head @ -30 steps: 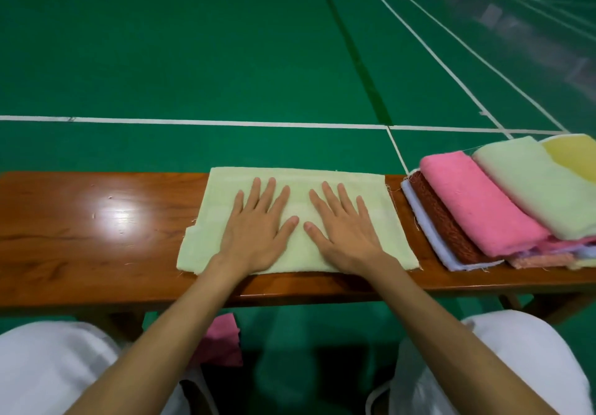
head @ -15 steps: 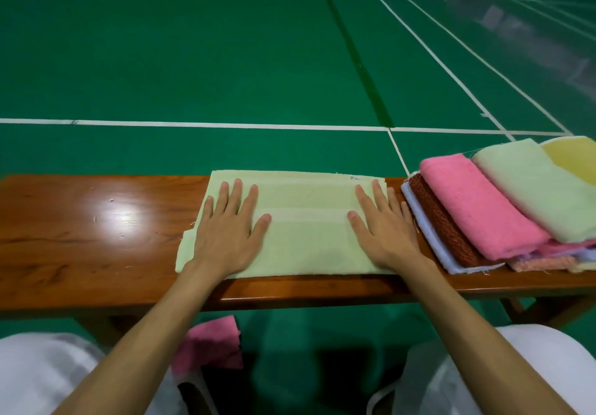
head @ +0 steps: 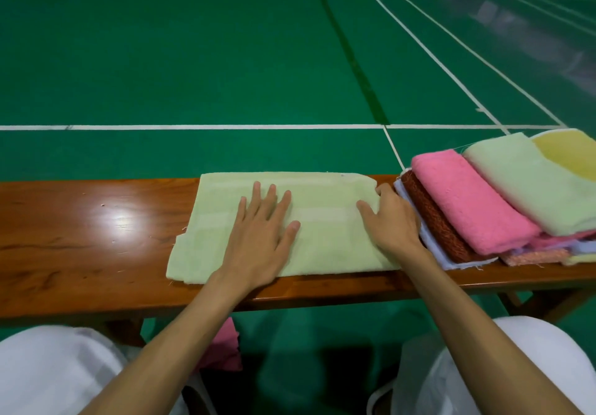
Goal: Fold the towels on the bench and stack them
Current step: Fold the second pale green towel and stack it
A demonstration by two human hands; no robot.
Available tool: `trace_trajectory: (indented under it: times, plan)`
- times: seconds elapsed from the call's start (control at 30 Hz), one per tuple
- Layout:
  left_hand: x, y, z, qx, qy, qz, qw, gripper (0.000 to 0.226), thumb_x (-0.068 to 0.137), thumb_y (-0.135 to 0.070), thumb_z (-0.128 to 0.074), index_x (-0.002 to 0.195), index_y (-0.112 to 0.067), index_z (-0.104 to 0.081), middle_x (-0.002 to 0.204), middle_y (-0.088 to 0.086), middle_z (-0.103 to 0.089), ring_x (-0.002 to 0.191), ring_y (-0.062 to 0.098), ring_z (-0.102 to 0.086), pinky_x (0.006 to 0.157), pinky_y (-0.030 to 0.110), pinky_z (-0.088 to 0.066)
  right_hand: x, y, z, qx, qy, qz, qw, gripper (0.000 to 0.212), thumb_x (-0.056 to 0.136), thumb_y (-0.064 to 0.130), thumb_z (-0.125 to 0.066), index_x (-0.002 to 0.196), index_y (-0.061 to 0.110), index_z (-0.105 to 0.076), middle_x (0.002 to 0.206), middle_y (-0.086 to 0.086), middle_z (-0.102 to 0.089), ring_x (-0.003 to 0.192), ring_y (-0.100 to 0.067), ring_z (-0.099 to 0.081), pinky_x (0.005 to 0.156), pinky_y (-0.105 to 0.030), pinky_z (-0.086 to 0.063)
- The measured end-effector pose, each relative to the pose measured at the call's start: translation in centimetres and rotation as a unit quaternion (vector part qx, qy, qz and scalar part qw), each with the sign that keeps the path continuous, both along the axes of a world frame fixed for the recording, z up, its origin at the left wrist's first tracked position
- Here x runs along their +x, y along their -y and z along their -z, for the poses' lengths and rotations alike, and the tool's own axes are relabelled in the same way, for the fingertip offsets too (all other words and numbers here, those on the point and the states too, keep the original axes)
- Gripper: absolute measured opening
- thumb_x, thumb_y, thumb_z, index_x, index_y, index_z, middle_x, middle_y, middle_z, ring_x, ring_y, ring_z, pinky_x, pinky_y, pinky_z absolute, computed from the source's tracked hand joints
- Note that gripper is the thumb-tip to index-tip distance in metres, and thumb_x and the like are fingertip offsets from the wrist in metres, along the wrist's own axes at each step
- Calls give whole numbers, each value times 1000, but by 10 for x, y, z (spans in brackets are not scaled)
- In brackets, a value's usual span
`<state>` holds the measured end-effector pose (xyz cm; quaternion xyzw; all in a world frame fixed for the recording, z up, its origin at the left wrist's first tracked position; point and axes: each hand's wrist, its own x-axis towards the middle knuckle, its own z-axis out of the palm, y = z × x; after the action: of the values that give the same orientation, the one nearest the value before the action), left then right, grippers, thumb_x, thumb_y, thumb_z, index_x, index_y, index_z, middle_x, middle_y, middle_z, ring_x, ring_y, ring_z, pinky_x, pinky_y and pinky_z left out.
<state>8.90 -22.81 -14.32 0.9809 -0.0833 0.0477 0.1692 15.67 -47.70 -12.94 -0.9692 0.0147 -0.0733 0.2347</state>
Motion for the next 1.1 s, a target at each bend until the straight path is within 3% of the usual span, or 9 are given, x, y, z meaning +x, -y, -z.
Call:
trace_trajectory:
  times: [0.1,0.2,0.3,0.47,0.67,0.77,0.83,0.93,1.1]
  plan:
    - [-4,17,4,24,-29,17,999,68,105,-59,-11,166,-29,-9,173,3,2,158,24,17,127,41,10,-1,7,-2,57,38,-45,997,24,104,31,-55,119,13,-49,115,-11,-62,104,-34,-59,74,-35,-35]
    - [-3,27,-6,-190,-75,1,979,57,109,-52,-34,162,-34,-25,171,-6,-12,159,13,5,128,36,3,-6,15,-11,162,31,-57,985,17,106,24,-52,117,15,-43,110,-9,-62,99,-32,-59,76,-36,-38]
    - [3,27,-30,-449,-89,-65,887,41,108,-39,-49,149,-32,-51,157,-9,-46,150,11,-35,124,34,-26,-9,19,-24,289,8,-36,957,18,106,16,-50,123,18,-45,118,-2,-60,104,-16,-60,92,-39,-52]
    - [14,-21,-60,-672,-231,-170,682,39,110,-36,-41,131,-11,-62,125,15,-72,109,32,-73,88,38,-62,-2,18,-50,440,-29,-5,898,56,107,4,-47,156,26,-33,134,6,-50,83,13,-65,62,-12,-53]
    - [4,-73,-42,-792,-293,-174,506,54,109,-40,-38,147,-3,-48,138,28,-61,127,47,-60,113,53,-45,11,-11,-77,419,-15,-40,907,65,90,25,-56,146,53,-37,153,1,-49,135,-23,-54,113,-53,-45]
    - [-2,-87,-36,-825,-293,-163,455,57,108,-43,-36,150,-5,-45,144,28,-56,134,48,-53,122,56,-31,7,-61,-88,370,-4,-84,925,64,99,18,-54,156,40,-32,160,3,-40,141,-14,-43,120,-35,-32]
    - [-5,-91,-34,-834,-295,-161,438,61,107,-48,-37,150,-5,-45,145,29,-54,135,47,-52,122,55,-29,-7,-106,-93,335,-33,-153,929,66,105,19,-52,161,35,-21,164,6,-33,140,-5,-35,115,-23,-26]
    - [-10,-89,-39,-834,-293,-154,443,64,103,-52,-46,146,-4,-51,140,25,-60,129,40,-61,115,50,-42,-30,-159,-88,300,-109,-254,913,76,102,34,-59,159,49,-11,153,3,-50,117,-19,-66,104,-47,-51]
    - [-12,-90,-43,-764,-317,-163,539,46,93,-13,-65,139,-8,-61,137,19,-65,124,37,-64,105,52,-50,-33,-153,-80,288,12,-176,941,54,101,20,-55,150,34,-39,125,2,-70,65,-16,-74,77,-48,-62]
